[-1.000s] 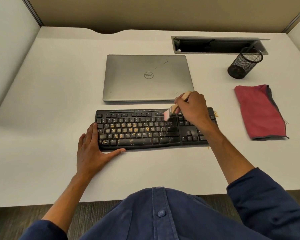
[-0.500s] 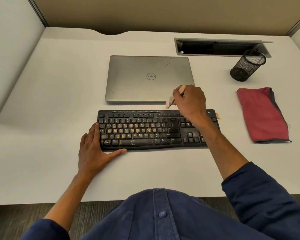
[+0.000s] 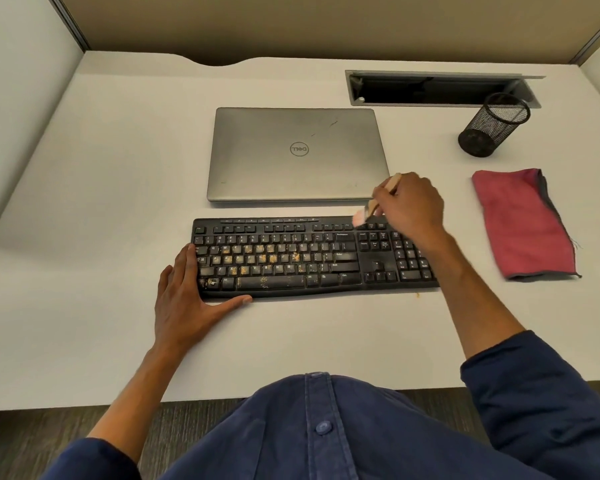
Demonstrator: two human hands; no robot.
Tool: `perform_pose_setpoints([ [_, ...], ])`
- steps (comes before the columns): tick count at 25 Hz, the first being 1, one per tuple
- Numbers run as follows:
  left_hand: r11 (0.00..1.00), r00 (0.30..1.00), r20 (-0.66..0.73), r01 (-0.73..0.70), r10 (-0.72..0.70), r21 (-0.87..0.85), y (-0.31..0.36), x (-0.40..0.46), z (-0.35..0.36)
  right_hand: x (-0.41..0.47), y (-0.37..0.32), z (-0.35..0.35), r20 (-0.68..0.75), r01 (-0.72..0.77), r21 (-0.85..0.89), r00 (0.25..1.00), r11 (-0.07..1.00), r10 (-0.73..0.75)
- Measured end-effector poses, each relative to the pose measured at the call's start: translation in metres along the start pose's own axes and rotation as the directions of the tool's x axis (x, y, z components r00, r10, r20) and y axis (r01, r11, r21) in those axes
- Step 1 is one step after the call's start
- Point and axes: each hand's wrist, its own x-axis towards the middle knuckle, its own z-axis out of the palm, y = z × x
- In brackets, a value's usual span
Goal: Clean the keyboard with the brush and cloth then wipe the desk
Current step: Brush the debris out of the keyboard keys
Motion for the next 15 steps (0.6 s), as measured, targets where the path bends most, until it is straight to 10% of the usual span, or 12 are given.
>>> perform_pose_setpoints([
  [6, 1.000, 1.000, -0.003, -0.003, 0.003, 0.002, -0.001, 0.000, 0.000, 0.007, 0.023, -0.025, -0.104, -0.094, -0.138, 0.991, 0.986, 0.080],
  [11, 1.000, 1.000, -0.004, 0.003, -0.003, -0.001, 0.001, -0.001, 0.000, -0.011, -0.005, 0.000, 0.098, 0.092, 0.221, 0.988, 0.971, -0.116],
  [15, 1.000, 1.000, -0.013, 0.005, -0.005, -0.007, 0.003, -0.002, -0.001, -0.008, 0.027, 0.000, -0.005, -0.008, 0.174, 1.000, 0.985, 0.009],
])
